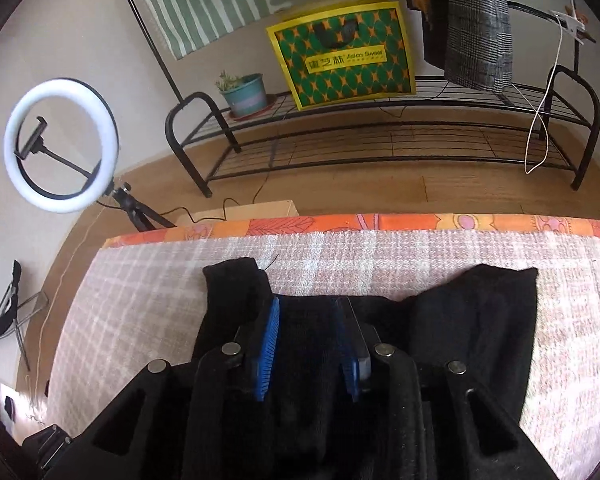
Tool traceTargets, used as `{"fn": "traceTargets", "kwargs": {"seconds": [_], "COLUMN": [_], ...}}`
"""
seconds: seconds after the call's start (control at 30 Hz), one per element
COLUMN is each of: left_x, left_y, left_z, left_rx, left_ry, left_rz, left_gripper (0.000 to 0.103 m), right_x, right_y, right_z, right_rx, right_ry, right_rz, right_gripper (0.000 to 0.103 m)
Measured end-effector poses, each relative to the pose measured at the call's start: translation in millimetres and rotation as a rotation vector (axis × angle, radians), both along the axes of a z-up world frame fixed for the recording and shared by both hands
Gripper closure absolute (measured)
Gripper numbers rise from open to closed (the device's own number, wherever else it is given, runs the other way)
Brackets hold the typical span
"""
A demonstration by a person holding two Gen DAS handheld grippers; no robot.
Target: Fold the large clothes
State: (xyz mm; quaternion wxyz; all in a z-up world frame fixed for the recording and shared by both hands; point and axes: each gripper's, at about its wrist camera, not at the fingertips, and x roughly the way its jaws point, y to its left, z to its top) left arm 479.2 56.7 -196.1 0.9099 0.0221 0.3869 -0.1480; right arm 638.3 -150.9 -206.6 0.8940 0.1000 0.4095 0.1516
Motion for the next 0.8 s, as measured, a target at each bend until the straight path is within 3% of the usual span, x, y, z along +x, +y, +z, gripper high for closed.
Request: {"fn": "traceTargets", "kwargs": {"seconds": [0.43,0.8], "left_x": [-125,-241], "left_y": [-17,-46], "left_z": [115,182], "left_rx": [0.076,0.102], "left_ry": [-0.164,-0.260], "left_rz": [0.004,-0.010], "left_gripper": [0.062,0.059], "right_x": [-181,-343], "right_y": [-52,-77], "right_z": [95,154], "right_rx": [0.036,0.001], "right_ry": [-0.110,-0.213], "right_rz": [0.048,0.085], "right_gripper": [0.071,0.065]}}
